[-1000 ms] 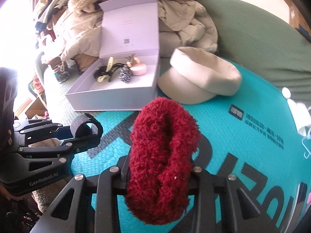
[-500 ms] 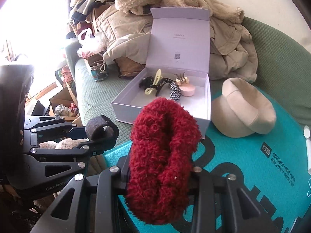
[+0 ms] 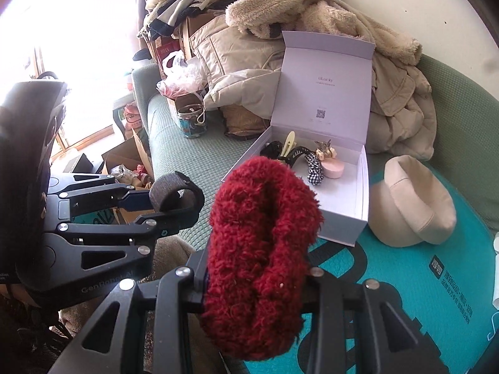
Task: Organize objects
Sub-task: 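Lift and carry the hair tie and red scrunchie with both tools into the box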
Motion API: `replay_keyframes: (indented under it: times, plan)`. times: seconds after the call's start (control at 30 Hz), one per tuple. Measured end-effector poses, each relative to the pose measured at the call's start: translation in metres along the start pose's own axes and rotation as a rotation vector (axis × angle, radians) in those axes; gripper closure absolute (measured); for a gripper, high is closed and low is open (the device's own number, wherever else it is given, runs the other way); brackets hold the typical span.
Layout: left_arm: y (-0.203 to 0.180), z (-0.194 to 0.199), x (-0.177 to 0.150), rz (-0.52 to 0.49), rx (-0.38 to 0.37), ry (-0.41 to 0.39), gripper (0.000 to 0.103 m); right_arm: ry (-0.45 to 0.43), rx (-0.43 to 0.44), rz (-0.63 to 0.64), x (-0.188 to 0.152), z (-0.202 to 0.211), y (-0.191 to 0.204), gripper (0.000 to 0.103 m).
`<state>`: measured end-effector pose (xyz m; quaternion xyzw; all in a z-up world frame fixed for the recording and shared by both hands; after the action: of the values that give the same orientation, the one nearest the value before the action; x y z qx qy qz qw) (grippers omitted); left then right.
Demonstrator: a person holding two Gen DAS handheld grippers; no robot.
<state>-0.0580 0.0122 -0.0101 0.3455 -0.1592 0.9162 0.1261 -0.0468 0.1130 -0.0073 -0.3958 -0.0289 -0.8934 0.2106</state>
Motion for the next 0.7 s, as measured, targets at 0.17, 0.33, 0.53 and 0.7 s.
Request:
replay_keyframes:
  times: [0.17,0.33,0.53,0.7]
  plan:
    - [0.005,-0.005,0.006,0.008,-0.006,0.008,0.079,-0.002,-0.002,0.004,0.007,-0.004,-0.002,0.067]
    - [0.008,-0.02,0.021,-0.001,-0.018,0.027,0.078,-0.006,-0.013,-0.017,0.016,-0.011,-0.013,0.067]
    - [0.013,-0.044,0.039,-0.006,-0.039,0.05,0.078,0.007,-0.029,-0.04,0.025,-0.027,-0.031,0.067]
    - [0.024,-0.071,0.05,0.013,-0.042,0.083,0.079,0.019,-0.035,-0.04,0.031,-0.045,-0.043,0.067]
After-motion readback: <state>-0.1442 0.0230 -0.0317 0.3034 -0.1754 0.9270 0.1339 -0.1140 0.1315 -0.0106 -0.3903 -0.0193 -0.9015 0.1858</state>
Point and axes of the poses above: each gripper's, at about its wrist camera, not at the fingertips, and z roughly against the way its jaws point, y to its left, x to its top, the point moved 7 cm from there along -z, roughly the way its jaws point, and after that the axes turned 13 degrees about -x, right-handed, at the moved point
